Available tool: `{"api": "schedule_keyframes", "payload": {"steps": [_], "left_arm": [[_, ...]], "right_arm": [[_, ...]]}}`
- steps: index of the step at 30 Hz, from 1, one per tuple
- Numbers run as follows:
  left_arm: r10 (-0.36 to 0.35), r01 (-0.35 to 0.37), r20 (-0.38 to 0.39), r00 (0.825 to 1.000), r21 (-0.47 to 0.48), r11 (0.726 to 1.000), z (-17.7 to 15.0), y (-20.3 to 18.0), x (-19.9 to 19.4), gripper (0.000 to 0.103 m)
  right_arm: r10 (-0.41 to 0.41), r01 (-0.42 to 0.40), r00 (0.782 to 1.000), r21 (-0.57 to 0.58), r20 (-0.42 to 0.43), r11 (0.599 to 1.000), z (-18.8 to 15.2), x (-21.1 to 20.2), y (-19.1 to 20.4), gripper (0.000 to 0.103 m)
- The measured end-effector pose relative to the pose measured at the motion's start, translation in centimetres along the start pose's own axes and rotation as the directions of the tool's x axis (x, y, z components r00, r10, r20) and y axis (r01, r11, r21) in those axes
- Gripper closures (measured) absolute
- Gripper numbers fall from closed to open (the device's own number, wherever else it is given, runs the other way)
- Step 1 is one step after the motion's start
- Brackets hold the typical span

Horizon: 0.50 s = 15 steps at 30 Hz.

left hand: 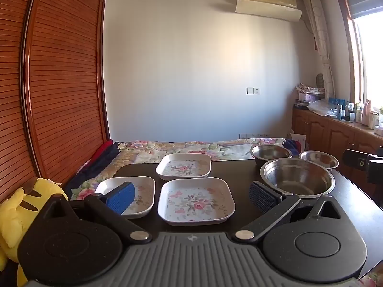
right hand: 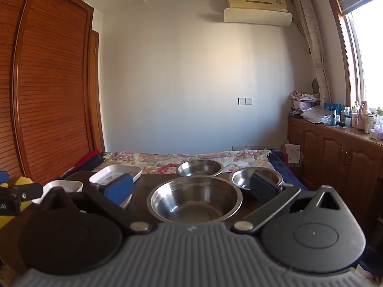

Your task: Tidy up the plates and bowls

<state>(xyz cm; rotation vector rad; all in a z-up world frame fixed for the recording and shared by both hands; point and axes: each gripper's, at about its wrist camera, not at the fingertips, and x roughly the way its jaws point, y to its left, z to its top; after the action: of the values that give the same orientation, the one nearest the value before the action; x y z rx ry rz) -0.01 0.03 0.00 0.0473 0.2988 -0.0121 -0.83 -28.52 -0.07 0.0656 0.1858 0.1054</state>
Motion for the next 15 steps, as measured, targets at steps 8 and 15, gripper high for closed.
{"api": "schedule_keyframes", "payload": {"steps": [8, 15], "left_arm": [[-0.001, 0.001, 0.0, 1.0, 0.005, 1.0, 0.0, 0.0, -0.1, 0.0], [-0.001, 0.001, 0.008, 1.0, 0.011, 1.0, -0.2, -0.5, -0.1, 0.0]], "right_arm": [[-0.002, 0.002, 1.0, -0.001, 0.002, 1.0, -0.3, 0.1, -0.7, 0.0], [-0.007, 0.007, 1.0, 0.002, -0.005, 1.0, 0.0, -0.7, -1.0, 0.0]]}}
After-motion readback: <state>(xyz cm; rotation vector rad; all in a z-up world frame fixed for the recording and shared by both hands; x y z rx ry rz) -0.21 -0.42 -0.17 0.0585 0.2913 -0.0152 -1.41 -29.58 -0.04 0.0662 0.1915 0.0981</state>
